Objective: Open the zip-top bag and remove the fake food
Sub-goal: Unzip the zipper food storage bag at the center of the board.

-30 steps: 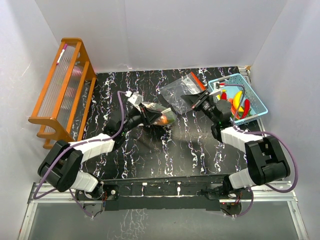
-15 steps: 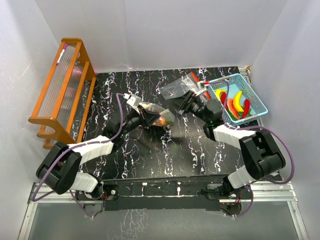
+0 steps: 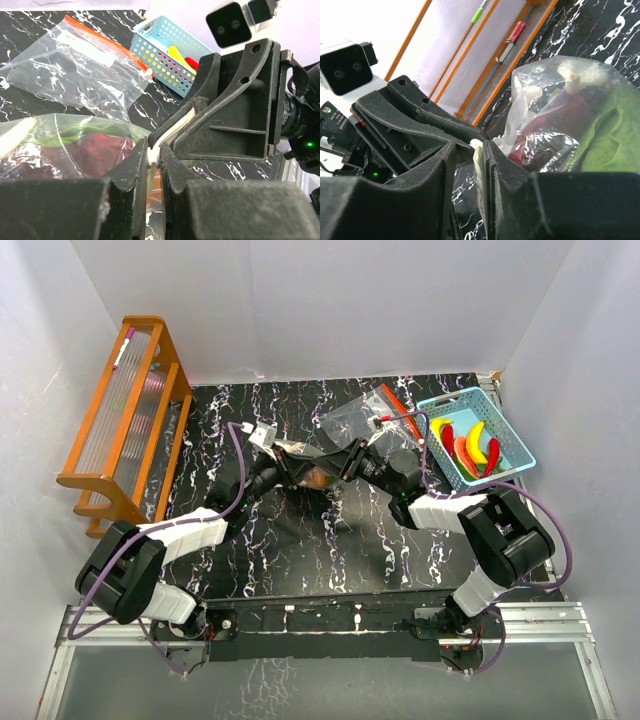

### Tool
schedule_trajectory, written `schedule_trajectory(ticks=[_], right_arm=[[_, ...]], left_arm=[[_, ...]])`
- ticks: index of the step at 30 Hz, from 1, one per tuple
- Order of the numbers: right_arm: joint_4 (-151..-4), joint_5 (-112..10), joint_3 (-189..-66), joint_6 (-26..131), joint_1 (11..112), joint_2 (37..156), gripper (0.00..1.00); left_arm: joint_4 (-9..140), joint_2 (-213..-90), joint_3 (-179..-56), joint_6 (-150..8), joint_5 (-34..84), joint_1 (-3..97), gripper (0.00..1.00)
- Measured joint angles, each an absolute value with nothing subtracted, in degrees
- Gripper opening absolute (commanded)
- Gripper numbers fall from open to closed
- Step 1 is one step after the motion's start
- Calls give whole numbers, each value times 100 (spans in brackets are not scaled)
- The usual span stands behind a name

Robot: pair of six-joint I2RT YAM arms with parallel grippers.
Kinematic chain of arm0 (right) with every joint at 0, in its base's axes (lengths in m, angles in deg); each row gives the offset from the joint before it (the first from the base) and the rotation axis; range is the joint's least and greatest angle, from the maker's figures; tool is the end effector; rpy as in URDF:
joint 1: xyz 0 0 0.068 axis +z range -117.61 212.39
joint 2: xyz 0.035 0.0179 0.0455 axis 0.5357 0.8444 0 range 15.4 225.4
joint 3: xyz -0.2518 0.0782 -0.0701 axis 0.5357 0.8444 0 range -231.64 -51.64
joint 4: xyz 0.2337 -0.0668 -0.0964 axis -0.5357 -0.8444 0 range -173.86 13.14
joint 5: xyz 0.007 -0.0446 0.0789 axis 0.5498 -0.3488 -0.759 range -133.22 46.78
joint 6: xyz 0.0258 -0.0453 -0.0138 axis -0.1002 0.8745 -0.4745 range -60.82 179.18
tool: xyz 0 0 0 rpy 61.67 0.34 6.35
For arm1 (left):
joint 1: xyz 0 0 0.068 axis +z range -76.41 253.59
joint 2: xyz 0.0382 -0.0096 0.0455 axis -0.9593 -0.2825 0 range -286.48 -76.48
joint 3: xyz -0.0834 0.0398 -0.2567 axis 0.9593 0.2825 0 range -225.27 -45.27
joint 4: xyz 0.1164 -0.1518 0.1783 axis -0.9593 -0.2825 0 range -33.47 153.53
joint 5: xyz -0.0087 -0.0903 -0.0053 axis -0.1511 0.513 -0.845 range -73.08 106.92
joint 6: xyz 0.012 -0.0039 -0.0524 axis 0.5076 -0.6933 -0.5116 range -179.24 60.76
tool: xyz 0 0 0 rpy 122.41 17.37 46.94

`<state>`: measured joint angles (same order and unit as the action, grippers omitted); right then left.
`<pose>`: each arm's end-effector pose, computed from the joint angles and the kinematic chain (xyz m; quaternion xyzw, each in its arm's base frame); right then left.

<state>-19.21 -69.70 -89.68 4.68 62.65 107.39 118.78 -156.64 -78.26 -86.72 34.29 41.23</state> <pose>0.2750 0.1787 0.2214 -0.0236 0.6859 0.5944 0.4191 0.2413 -0.1653 0.2499 0.1414 0.6426 -0.4582 0.5976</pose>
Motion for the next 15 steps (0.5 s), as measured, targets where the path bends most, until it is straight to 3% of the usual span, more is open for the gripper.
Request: schedule_trajectory(ticks=[2,10,15], right_arm=[[-1923,-6872,-8948,503,6283,10726,8],[-2219,-6550,-8913,658,6298,10531,8],[-2304,-6675,-8926,724,6197,10468,8]], left_arm=[[11878,-15664,-7826,-8670,3335,4121,0],[11941,-15664,-7826,-8670,3149,4117,0],[11884,-15585,-7824,-8666,3153,4110,7]])
